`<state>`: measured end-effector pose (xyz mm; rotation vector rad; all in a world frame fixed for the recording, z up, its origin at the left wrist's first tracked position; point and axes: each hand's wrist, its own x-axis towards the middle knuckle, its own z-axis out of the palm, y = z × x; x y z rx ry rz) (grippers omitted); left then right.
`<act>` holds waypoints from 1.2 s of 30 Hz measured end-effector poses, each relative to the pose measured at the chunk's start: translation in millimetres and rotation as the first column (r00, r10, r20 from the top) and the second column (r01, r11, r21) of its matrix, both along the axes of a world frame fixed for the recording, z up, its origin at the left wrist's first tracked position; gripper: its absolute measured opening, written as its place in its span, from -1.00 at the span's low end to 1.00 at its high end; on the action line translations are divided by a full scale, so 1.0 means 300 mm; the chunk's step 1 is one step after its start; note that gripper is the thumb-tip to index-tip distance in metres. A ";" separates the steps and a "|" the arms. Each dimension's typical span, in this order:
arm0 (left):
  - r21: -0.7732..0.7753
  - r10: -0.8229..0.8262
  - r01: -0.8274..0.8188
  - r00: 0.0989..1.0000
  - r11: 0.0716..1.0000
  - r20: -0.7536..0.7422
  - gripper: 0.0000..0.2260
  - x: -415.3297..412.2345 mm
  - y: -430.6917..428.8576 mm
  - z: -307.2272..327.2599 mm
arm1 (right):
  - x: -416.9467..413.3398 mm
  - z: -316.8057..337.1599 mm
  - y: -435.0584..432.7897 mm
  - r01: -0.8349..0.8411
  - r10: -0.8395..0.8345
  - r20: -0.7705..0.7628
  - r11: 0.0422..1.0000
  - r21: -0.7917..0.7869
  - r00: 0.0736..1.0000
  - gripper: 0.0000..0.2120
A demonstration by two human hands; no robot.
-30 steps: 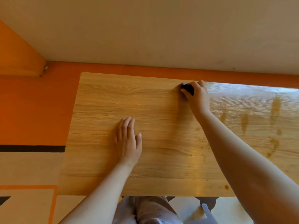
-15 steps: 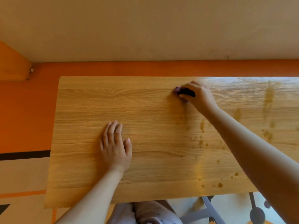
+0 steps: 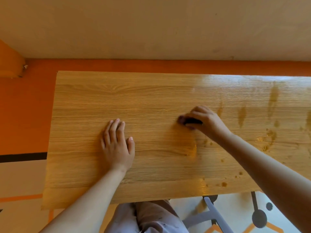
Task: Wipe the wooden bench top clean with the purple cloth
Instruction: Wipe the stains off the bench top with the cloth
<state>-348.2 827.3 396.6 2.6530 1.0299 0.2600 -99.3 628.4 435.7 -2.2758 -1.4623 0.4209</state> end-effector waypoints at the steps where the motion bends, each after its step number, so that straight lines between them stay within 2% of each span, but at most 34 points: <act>1: 0.001 0.000 0.000 1.000 1.000 -0.001 -0.55 0.001 0.000 0.000 | 0.039 -0.004 0.053 0.036 -0.037 0.018 0.999 0.019 0.999 -0.71; 4: 0.006 0.000 0.000 1.000 1.000 -0.006 -0.55 0.001 -0.001 -0.004 | 0.132 -0.014 0.197 0.150 -0.154 0.061 0.986 0.072 0.986 -0.73; 8: 0.009 -0.003 0.003 1.000 1.000 0.011 -0.55 0.002 0.000 -0.009 | 0.144 -0.027 0.251 0.273 -0.278 0.039 0.956 0.111 0.960 -0.73; 14: -0.003 -0.010 0.010 0.999 1.000 0.030 -0.56 0.001 0.002 -0.011 | -0.182 -0.009 0.026 0.163 -0.162 -0.020 0.984 0.073 0.987 -0.73; 21: -0.019 -0.019 0.020 1.000 1.000 0.019 -0.58 -0.007 0.003 -0.019 | -0.621 -0.050 -0.305 0.205 -0.200 -0.107 0.978 0.039 0.974 -0.69; 24: -0.021 -0.036 0.036 0.999 0.999 0.018 -0.58 -0.011 0.006 -0.016 | -0.648 -0.046 -0.326 0.198 -0.193 -0.114 0.979 0.040 0.975 -0.70; 27: -0.024 -0.041 0.042 0.999 0.999 0.021 -0.58 -0.006 0.010 -0.017 | -0.550 -0.031 -0.278 0.234 -0.231 -0.050 0.971 0.057 0.972 -0.71; 31: -0.004 -0.045 0.046 0.998 0.999 0.046 -0.59 -0.016 0.009 -0.030 | -0.370 -0.033 -0.194 0.443 -0.450 0.017 0.885 0.145 0.893 -0.74; 33: 0.013 -0.045 0.045 0.998 0.999 0.046 -0.59 -0.018 0.010 -0.032 | -0.330 -0.049 -0.167 0.555 -0.564 -0.007 0.811 0.188 0.826 -0.73; 36: 0.028 -0.047 0.046 0.998 0.999 0.047 -0.59 -0.012 0.011 -0.026 | -0.373 -0.068 -0.167 0.637 -0.645 -0.044 0.738 0.221 0.763 -0.77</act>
